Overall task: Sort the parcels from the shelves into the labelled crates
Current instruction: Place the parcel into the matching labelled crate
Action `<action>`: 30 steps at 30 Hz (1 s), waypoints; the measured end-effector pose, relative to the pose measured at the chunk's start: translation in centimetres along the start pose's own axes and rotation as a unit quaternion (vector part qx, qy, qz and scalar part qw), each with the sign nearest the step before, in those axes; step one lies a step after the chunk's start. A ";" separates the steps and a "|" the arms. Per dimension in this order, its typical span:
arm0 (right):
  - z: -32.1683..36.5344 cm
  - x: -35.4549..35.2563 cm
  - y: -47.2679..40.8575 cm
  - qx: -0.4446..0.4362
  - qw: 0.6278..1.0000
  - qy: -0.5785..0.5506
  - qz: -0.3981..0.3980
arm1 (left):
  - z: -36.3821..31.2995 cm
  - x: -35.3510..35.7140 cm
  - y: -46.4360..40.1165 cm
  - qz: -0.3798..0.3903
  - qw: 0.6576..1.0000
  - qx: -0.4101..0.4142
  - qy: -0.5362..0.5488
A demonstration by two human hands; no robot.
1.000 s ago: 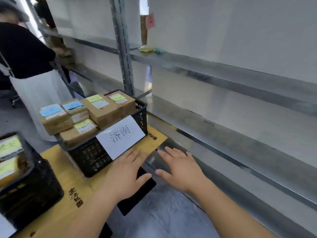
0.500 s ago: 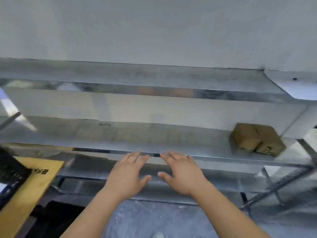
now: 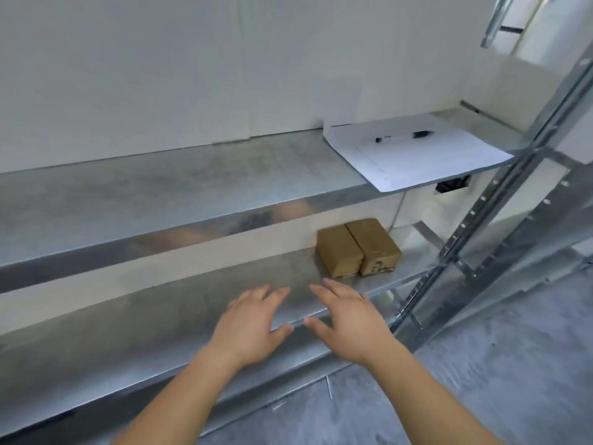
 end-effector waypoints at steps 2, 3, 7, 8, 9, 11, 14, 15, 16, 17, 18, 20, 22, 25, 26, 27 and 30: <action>-3.1 -0.7 -1.2 0.010 1.000 0.002 -0.001 | -1.7 0.7 -2.9 0.010 1.000 0.006 0.004; -4.7 -1.0 -2.0 0.015 1.000 0.004 -0.004 | -2.5 1.1 -4.4 0.014 1.000 0.009 0.007; -10.5 -1.8 -5.8 0.022 0.999 0.026 -0.005 | -5.3 2.8 -10.0 0.028 1.000 -0.007 0.004; -11.8 -1.9 -6.7 0.019 0.999 0.026 0.001 | -6.0 3.2 -11.1 0.030 0.999 -0.018 0.007; -13.0 -1.9 -7.6 0.013 1.000 0.027 0.007 | -6.6 3.8 -12.3 0.037 0.999 -0.028 0.009; -15.1 -1.6 -9.8 -0.015 0.999 0.042 0.019 | -7.5 4.9 -14.7 0.049 0.997 -0.051 0.022; -17.6 -0.8 -13.4 -0.055 0.995 0.078 0.014 | -8.0 6.7 -18.4 0.067 0.993 -0.090 0.041; -18.1 -0.4 -14.3 -0.069 0.994 0.086 0.018 | -8.0 7.3 -19.5 0.075 0.991 -0.102 0.034; -18.5 0.0 -15.0 -0.080 0.992 0.090 0.021 | -8.0 7.8 -20.4 0.086 0.990 -0.113 0.023; -18.7 0.5 -15.6 -0.089 0.992 0.088 0.016 | -8.2 8.2 -21.0 0.095 0.988 -0.121 0.016; -18.8 0.9 -15.9 -0.099 0.992 0.083 -0.002 | -8.3 8.5 -21.4 0.098 0.987 -0.125 0.013; -19.0 1.8 -16.4 -0.119 0.989 0.069 -0.054 | -8.6 9.0 -22.1 0.086 0.988 -0.118 0.047; -19.2 2.5 -16.5 -0.126 0.986 0.053 -0.093 | -8.6 9.5 -22.3 0.047 0.986 -0.105 0.121; -18.8 2.8 -15.9 -0.136 0.983 0.004 -0.126 | -8.2 10.6 -21.0 -0.004 0.975 -0.121 0.184; -18.6 2.8 -15.7 -0.142 0.982 -0.020 -0.124 | -8.1 10.8 -20.3 -0.025 0.971 -0.132 0.198; -18.3 2.9 -15.5 -0.147 0.982 -0.043 -0.113 | -8.1 10.9 -19.4 -0.043 0.966 -0.146 0.208; -17.0 3.2 -15.4 -0.152 0.979 -0.104 -0.083 | -8.1 10.5 -16.9 -0.066 0.953 -0.194 0.223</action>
Point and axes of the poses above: each hand's wrist, its own y-axis away from the middle knuckle, its own x-axis out of the palm, z = x × y, the point moved 3 cm from there along -y, towards the middle knuckle, and after that the axes turned 4 degrees about y, right-handed, at the moved point
